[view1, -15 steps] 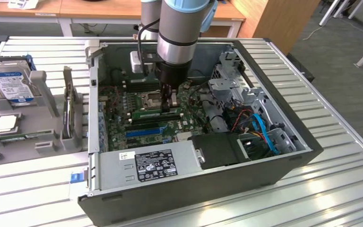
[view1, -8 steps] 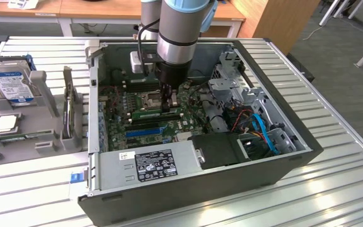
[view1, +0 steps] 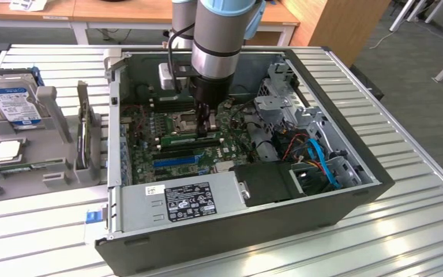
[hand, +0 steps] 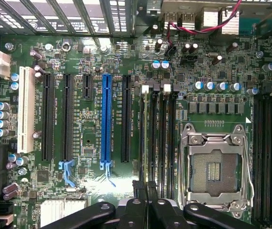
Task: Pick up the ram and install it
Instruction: 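Insert the ram into the slot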
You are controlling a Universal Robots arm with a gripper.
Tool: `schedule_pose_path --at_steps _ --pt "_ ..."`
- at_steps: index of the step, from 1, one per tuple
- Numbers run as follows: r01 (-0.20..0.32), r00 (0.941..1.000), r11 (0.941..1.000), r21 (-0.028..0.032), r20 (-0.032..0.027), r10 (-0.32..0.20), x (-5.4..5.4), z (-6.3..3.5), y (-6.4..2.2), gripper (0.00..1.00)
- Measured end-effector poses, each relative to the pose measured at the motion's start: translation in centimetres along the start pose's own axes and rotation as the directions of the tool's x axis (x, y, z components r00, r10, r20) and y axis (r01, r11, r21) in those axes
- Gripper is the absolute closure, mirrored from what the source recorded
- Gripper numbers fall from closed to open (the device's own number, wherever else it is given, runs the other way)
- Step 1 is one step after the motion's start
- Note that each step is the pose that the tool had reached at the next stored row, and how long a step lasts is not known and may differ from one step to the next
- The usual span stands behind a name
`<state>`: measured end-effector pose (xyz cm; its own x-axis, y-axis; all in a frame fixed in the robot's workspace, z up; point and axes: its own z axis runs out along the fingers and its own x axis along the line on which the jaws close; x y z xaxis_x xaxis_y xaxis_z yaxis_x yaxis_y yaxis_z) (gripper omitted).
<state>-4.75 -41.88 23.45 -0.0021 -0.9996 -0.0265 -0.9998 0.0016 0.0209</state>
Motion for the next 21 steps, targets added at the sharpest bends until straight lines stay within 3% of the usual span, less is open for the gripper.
schedule_pose_path --at_steps 21 --pt "0.0 1.0 1.0 0.0007 0.0003 0.0 0.01 -0.01 0.0 0.89"
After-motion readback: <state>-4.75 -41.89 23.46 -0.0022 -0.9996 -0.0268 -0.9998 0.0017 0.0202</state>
